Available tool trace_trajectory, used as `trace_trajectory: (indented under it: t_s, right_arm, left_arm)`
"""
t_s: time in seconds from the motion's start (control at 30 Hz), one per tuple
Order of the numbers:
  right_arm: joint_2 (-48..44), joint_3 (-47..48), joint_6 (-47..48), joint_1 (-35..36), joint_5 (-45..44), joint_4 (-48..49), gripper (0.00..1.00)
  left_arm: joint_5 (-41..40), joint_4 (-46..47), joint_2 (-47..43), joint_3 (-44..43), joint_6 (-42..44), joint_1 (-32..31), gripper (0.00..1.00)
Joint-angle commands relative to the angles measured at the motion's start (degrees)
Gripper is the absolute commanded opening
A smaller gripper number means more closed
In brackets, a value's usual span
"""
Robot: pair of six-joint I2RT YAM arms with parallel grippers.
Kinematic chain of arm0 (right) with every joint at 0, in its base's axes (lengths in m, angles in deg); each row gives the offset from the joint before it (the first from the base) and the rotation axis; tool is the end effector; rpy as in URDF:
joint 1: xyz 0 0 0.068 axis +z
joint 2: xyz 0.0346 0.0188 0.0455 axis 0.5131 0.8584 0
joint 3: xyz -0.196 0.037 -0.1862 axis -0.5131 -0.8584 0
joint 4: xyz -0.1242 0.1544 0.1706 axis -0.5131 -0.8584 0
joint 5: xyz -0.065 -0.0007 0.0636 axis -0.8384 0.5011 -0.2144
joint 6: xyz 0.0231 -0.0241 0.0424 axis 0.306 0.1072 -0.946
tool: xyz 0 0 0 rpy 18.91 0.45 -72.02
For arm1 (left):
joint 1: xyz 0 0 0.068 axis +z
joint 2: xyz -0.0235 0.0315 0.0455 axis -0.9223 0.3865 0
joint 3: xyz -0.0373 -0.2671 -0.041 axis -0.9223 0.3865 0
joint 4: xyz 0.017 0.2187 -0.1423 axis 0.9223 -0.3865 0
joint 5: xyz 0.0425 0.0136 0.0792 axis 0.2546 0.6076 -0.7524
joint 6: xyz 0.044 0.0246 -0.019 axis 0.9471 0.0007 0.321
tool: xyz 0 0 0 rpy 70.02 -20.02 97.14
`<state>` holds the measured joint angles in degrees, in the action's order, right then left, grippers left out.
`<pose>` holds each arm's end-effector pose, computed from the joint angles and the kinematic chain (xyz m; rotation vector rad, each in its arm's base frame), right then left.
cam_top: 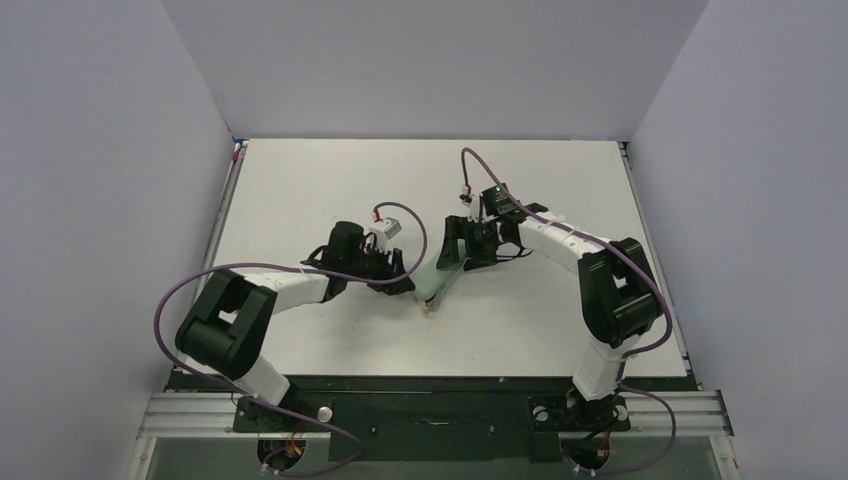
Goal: Open the umbrella
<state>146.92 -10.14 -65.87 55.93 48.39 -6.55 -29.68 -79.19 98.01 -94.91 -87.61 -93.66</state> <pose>0.3202 0.1717 0.1963 -0.2618 2.7318 1.0493 0.2558 -0.1476 0.1555 0.5510 2.2922 -0.9778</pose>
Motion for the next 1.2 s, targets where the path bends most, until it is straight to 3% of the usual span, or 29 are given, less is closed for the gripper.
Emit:
trace_trajectory:
  t_s: [0.0, 0.1, 0.3, 0.63, 0.77, 1.17]
  right_arm:
    - [2.4, -0.2, -4.6, -0.8, 3.0, 5.0, 0.78]
    - [4.9, -0.7, -7.3, -2.2, 4.1, 7.2, 0.78]
    - [7.1, -1.2, -9.9, -5.3, 3.3, 10.8, 0.76]
    - [10.6, -3.3, -13.3, -6.0, 3.2, 17.3, 0.54]
    - [10.8, -6.8, -18.4, -6.2, 5.0, 23.0, 0.48]
    - [11.6, -10.8, -22.1, -6.9, 5.9, 27.4, 0.43]
  left_arm:
    - [2.3, 8.5, 5.8, -5.9, -5.0, -2.0, 0.47]
    - [2.8, 11.5, 8.8, -7.8, -8.1, -3.1, 0.42]
    - [1.4, 11.7, 11.4, -10.5, -7.6, -3.9, 0.41]
    - [-11.1, 6.8, 1.0, -2.9, 1.5, -6.2, 0.47]
    - [-19.7, 8.8, 0.5, -1.0, 4.1, -10.3, 0.47]
    - [-25.5, 21.1, 9.3, -1.2, 5.6, -14.1, 0.46]
